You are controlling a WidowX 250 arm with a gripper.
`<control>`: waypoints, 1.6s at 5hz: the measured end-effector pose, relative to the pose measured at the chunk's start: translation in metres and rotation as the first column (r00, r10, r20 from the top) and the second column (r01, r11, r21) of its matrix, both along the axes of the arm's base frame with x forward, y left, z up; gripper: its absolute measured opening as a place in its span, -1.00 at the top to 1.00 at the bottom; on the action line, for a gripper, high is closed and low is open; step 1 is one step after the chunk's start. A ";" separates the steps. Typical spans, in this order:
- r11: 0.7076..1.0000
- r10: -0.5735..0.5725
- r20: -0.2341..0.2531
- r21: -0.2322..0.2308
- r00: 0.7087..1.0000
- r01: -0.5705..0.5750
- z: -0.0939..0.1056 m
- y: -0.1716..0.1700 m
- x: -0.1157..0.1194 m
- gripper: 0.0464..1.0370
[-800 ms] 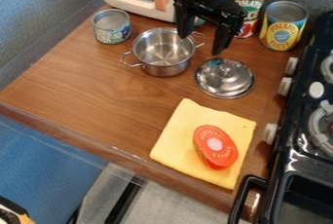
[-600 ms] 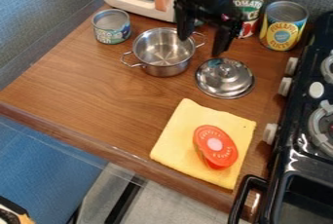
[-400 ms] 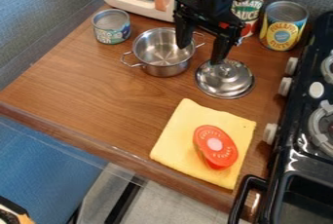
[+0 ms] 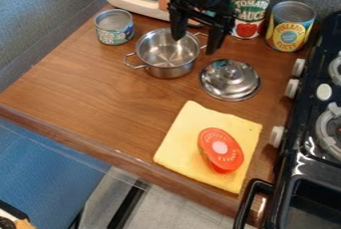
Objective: Move the silver pot to the bottom left corner of the table
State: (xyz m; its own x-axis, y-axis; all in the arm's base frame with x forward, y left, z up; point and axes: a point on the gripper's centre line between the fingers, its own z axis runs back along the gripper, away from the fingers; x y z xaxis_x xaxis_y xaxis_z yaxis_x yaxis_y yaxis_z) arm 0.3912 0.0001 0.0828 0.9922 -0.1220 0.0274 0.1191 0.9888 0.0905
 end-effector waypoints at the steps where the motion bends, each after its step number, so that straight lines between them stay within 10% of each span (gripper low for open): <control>1: 1.000 0.024 -0.025 0.000 0.999 -0.024 -0.011 0.012 0.001 -0.93; 4: 1.000 0.004 -0.065 0.017 0.998 -0.003 -0.043 0.004 -0.001 -0.83; 6: 1.000 0.003 -0.098 0.030 0.995 0.000 -0.056 0.007 -0.003 0.38; 8: 1.000 0.003 -0.045 -0.025 0.999 -0.004 -0.033 0.004 -0.004 0.92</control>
State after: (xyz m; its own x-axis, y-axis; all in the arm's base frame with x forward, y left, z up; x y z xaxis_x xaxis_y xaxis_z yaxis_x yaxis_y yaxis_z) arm 0.3869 0.0045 0.0498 0.9929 -0.1184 -0.0148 0.1191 0.9910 0.0607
